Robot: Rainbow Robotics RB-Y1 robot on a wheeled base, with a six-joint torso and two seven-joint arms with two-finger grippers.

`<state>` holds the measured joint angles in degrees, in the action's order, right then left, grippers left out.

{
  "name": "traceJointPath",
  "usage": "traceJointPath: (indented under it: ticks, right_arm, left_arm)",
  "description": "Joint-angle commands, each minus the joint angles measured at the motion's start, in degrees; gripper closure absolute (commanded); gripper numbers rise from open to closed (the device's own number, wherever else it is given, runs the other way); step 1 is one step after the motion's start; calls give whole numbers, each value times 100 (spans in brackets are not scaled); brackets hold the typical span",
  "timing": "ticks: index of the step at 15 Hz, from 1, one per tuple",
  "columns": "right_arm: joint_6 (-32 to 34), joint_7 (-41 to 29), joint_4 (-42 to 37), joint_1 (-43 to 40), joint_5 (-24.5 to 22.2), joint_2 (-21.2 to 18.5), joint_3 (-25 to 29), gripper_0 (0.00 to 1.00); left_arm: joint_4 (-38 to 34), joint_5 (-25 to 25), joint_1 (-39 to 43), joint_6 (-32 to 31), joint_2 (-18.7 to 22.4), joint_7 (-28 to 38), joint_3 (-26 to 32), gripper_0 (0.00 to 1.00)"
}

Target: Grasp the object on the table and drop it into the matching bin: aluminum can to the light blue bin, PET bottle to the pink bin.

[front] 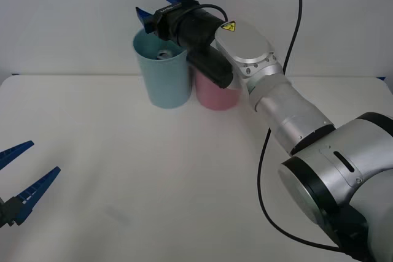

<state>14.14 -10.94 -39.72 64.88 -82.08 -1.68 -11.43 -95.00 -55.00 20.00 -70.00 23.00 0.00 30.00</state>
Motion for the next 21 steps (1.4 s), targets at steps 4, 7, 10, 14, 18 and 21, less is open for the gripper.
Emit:
traceJointPath:
  ticks: [4, 7, 10, 14, 18, 21]
  right_arm:
    - [63, 30, -36, -90, -1, -78, 1, 0]
    - [89, 83, -590, -503, 8, -218, -34, 0]
    - [484, 83, -1398, -1101, -1, -517, -43, 0]
    - [827, 39, -2602, -2023, 8, -1027, -131, 0]
    - [968, 22, -3965, -3113, 210, -1748, -254, 0]
    - [1363, 110, -4589, -3816, 394, -2284, -122, 0]
  left_arm:
    - [0, 0, 0, 0, 0, 0, 0, 0]
    - [0, 0, 0, 0, 0, 0, 0, 0]
    - [0, 0, 0, 0, 0, 0, 0, 0]
    - [0, 0, 0, 0, 0, 0, 0, 0]
    - [0, 0, 0, 0, 0, 0, 0, 0]
    - [0, 0, 0, 0, 0, 0, 0, 0]
